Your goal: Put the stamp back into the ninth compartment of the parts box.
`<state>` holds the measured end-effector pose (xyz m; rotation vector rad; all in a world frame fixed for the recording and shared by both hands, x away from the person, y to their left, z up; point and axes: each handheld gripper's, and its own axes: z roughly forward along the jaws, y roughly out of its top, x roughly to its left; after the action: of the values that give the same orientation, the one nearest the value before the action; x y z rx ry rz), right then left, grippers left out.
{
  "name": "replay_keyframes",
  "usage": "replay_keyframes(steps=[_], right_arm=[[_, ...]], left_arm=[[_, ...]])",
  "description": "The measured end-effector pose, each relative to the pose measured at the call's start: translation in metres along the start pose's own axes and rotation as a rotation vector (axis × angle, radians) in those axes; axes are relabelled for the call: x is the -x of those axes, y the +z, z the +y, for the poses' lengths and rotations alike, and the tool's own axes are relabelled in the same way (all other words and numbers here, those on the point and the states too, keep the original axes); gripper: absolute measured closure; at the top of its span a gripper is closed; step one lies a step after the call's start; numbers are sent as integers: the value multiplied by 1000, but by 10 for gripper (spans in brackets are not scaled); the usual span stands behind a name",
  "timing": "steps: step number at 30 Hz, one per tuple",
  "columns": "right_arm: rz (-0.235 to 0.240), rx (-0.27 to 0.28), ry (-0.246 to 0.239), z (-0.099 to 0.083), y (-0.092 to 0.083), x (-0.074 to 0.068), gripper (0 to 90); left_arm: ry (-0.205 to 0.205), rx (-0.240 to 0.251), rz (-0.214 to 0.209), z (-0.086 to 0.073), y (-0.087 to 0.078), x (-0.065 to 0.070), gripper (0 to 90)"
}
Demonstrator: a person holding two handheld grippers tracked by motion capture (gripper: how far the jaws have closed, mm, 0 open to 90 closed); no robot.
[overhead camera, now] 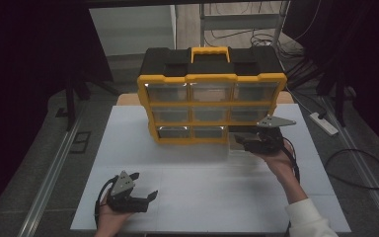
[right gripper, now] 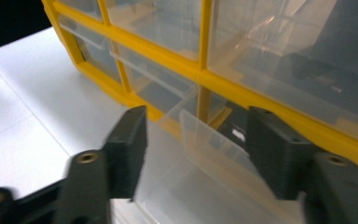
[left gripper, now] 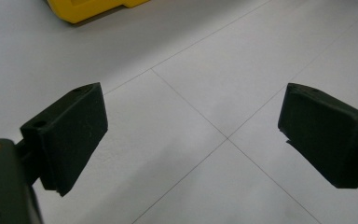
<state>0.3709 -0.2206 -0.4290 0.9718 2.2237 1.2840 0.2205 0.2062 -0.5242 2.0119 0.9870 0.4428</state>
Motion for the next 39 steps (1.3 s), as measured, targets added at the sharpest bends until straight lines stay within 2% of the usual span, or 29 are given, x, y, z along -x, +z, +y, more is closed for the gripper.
replay_keyframes(steps=[4, 18, 24, 32, 35, 39], right_arm=[[14, 31, 14, 0, -2, 0, 297], [35, 51, -8, -4, -6, -3, 284], [32, 83, 6, -4, -11, 1, 287], [41, 88, 0, -4, -14, 0, 287], [40, 93, -8, -5, -19, -3, 286], [31, 99, -26, -10, -35, -10, 286]], left_arm=[[-1, 2, 0, 1, 1, 0, 82], [-6, 9, -6, 3, 3, -1, 81], [-15, 11, -2, 2, 2, -2, 81], [-15, 17, 1, 2, 1, -2, 81], [-19, 22, 0, 2, 1, -3, 81], [-9, 21, -6, 2, 1, -1, 81]])
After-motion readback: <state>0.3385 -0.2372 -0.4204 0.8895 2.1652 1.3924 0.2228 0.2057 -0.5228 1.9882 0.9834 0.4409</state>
